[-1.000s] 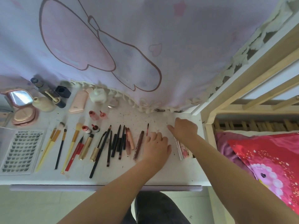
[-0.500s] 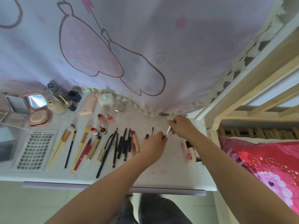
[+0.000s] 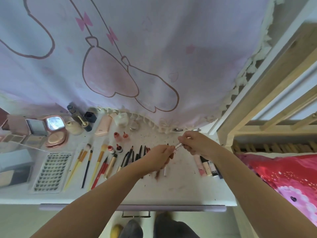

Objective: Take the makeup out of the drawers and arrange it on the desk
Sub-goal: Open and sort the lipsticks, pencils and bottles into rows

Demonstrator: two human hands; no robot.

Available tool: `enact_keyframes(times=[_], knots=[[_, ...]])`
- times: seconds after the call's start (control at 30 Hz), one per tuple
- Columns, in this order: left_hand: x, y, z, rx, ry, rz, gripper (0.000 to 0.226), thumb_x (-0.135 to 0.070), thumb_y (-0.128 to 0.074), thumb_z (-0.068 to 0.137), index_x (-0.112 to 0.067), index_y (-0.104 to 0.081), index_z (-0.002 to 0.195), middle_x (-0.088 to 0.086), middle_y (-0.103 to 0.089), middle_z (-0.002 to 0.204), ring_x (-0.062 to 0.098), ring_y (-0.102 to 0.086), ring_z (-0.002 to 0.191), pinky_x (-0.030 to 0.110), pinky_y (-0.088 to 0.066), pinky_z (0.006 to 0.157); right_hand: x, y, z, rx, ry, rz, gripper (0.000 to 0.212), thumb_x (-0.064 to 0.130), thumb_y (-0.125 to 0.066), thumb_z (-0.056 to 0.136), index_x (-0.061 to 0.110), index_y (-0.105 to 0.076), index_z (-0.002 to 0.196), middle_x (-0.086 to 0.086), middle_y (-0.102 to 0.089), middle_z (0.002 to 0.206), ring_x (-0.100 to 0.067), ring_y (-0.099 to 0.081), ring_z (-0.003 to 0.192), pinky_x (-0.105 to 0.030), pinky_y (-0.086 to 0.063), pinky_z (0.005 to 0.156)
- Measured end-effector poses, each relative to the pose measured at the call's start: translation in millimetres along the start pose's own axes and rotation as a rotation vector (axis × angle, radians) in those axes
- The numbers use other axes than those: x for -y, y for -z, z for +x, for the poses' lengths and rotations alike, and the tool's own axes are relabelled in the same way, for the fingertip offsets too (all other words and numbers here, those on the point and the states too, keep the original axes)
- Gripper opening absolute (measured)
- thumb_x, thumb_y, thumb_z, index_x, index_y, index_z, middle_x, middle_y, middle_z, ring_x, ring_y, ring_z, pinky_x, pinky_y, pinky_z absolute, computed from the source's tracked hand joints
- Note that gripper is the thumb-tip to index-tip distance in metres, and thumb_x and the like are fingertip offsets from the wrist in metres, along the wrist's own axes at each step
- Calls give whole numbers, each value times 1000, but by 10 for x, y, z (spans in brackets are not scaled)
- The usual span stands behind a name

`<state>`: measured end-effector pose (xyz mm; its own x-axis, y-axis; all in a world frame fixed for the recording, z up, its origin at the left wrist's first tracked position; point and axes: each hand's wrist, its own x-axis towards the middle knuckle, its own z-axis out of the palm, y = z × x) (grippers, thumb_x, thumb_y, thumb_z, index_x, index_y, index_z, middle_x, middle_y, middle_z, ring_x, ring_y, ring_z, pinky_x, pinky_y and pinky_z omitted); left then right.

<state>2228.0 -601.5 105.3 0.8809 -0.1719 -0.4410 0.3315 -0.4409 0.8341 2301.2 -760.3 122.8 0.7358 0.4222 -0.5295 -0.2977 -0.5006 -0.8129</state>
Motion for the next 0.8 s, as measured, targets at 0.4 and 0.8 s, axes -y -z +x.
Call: enact_keyframes(times=[0.4,0.8], knots=[[-60,116,-53,44,-42,205,38,-38,-35,100,-19,-55,74,-4,-46,59,10,-39,48,23,-38,51,106,165,-231,168,-30,-155,11,24,-54,95,15,-61,94,2,-62,75,-10,-55,67,-21,-42,58],[-119,99,-50,56,-56,207,36,-37,-37,100,-14,-61,87,-5,-44,59,10,-40,50,24,-42,49,134,254,-218,203,-52,-147,21,29,-52,96,11,-61,102,0,-64,83,-10,-59,67,-20,-46,55]])
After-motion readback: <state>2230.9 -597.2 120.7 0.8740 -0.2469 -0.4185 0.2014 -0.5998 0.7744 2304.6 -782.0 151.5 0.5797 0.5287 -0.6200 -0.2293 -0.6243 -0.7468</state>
